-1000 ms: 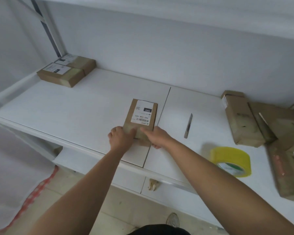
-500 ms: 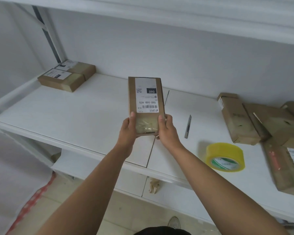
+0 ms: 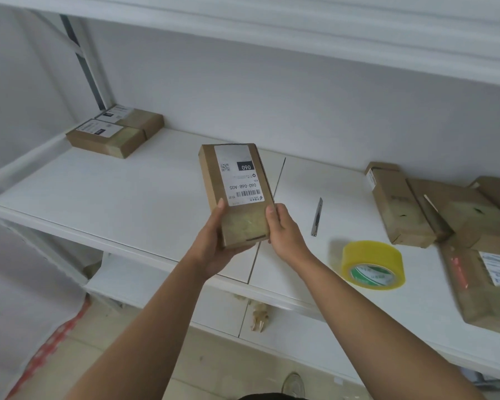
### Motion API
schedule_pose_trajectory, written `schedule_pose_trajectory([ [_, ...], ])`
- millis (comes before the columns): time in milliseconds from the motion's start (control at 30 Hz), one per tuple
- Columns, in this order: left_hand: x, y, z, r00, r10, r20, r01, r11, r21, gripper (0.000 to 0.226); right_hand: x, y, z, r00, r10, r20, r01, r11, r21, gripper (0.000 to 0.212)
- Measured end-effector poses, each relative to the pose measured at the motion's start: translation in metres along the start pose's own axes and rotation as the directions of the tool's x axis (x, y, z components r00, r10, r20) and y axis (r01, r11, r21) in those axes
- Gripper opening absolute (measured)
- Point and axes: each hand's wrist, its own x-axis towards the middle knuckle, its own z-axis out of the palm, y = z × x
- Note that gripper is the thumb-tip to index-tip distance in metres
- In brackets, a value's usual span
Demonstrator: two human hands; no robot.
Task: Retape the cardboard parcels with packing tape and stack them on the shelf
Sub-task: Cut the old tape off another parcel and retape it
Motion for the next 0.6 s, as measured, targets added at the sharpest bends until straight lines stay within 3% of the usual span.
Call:
schedule_pose_trajectory([
  [167, -0.009, -0.002, 0.003, 0.998, 0.051, 0.033, -0.049, 0.997, -0.061, 0.042, 0.003, -0.019, 0.003, 0.987, 0.158, -0.019, -0.156, 0.984, 0.083, 0.042],
  [300, -0.016, -0.001, 0.008, 0.993, 0.105, 0.050, -0.101, 0.991, -0.089, 0.049, 0.007, -0.035, 0.009, 0.979, 0.147, -0.142, -0.139, 0.988, 0.065, 0.054],
  [400, -0.024, 0.005, 0.007, 0.986, 0.148, 0.079, -0.140, 0.985, -0.105, 0.044, 0.005, -0.042, 0.002, 0.995, 0.104, -0.002, -0.102, 0.984, 0.148, 0.055],
  [500, -0.028, 0.009, 0.005, 0.980, 0.165, 0.110, -0.153, 0.982, -0.113, 0.043, 0.005, -0.046, -0.004, 0.963, 0.135, 0.232, -0.222, 0.886, 0.407, 0.058],
  [600, -0.032, 0.012, 0.005, 0.979, 0.144, 0.142, -0.124, 0.982, -0.145, 0.047, 0.008, -0.041, -0.001, 0.940, 0.107, 0.323, -0.270, 0.813, 0.517, 0.067],
])
